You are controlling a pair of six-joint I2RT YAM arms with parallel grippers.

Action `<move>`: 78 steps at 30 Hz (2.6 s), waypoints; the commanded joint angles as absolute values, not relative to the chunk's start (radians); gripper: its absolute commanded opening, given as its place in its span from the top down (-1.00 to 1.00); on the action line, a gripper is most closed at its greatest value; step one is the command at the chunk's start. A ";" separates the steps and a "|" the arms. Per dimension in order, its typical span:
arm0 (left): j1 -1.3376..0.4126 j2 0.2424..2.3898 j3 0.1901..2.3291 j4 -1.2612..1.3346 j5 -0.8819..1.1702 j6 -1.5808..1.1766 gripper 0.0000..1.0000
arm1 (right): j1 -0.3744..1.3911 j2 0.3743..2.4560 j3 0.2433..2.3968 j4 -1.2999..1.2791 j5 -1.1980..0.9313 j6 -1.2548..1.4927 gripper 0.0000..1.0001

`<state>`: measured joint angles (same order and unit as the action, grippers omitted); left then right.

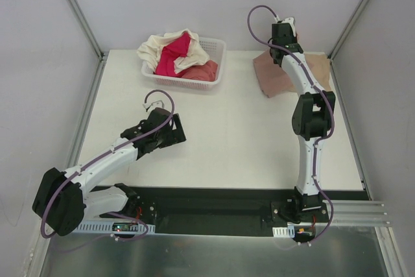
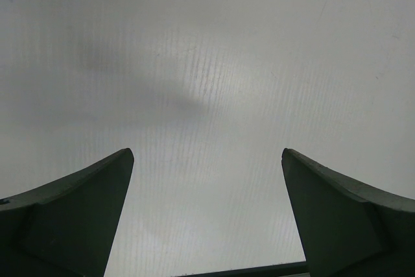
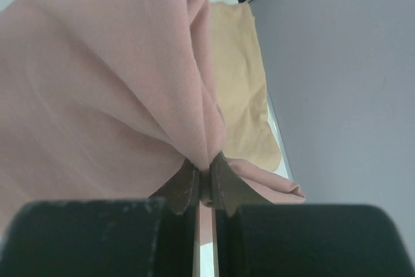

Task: Fold and stack the t-shirts
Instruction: Neatly place the folded tshirt to the corner

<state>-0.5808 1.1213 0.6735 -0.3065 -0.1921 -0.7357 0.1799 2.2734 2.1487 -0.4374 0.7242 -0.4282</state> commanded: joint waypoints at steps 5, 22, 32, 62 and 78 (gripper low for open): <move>-0.569 1.146 0.715 -0.325 -0.209 -0.726 -0.99 | 0.186 2.249 2.278 -0.316 0.822 -0.426 0.99; -0.566 1.140 0.715 -0.325 -0.206 -0.727 -0.99 | 0.186 2.191 2.362 -0.261 0.821 -0.472 0.99; -0.566 1.177 0.735 -0.325 -0.199 -0.724 -0.99 | 0.149 2.163 2.235 -0.262 0.787 -0.442 0.98; -0.561 1.275 0.807 -0.325 -0.149 -0.719 -0.99 | -0.115 2.457 2.319 -0.423 0.520 -0.359 0.17; -0.561 1.056 0.755 -0.333 -0.101 -0.670 -0.99 | -0.068 1.959 2.143 -0.526 0.293 -0.200 -0.93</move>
